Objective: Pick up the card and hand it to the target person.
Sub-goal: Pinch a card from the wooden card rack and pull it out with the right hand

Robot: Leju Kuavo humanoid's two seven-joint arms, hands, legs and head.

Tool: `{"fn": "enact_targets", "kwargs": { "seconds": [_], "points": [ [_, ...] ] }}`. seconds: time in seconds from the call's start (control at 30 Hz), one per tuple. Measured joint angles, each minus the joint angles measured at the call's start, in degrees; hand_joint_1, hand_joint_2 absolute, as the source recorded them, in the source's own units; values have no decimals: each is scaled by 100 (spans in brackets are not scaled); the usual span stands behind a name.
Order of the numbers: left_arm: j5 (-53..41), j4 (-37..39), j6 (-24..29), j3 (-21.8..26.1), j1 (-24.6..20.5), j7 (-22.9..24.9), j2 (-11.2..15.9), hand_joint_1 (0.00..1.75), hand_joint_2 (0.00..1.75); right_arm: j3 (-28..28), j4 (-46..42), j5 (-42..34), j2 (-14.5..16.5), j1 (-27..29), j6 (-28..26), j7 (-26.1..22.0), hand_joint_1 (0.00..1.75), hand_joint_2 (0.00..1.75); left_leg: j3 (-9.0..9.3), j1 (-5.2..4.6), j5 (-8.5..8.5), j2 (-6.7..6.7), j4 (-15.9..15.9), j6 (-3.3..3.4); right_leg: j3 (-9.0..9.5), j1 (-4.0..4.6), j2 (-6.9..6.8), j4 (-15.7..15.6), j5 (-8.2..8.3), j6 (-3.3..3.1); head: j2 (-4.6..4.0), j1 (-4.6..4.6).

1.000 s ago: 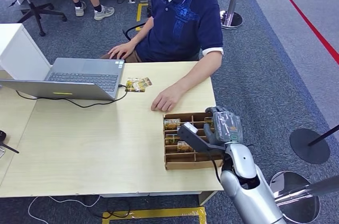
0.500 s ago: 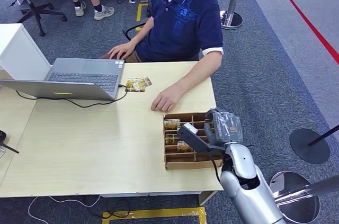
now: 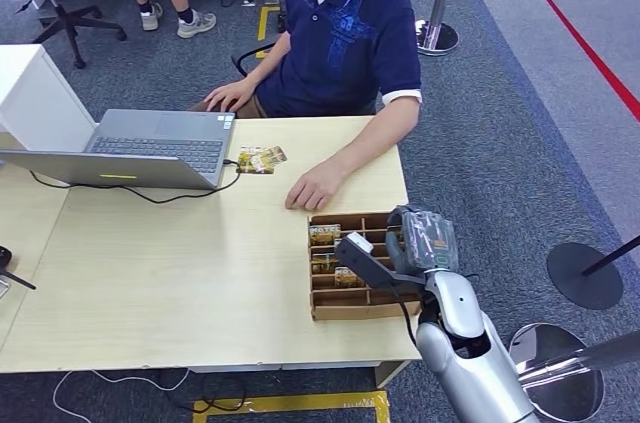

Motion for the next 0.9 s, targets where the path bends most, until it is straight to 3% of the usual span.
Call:
{"fn": "enact_targets", "kwargs": {
  "seconds": [0.13,0.87,0.9],
  "points": [
    [0,0,-2,1,0,-3,-2,0,0,0,0,0,0,6,0,-14,159,175,0,0,0,0,0,0,0,0,0,0,0,0,1,0],
    [-2,1,-18,2,0,-10,-28,0,0,0,-4,-9,0,-7,11,-43,161,175,2,0,6,0,0,-3,1,0,0,0,7,-9,1,0],
    [-2,1,-19,1,0,-11,-28,0,44,0,-5,-13,0,-7,15,-46,161,175,2,0,7,0,0,-3,1,0,0,1,7,-9,1,0]
  ]
}}
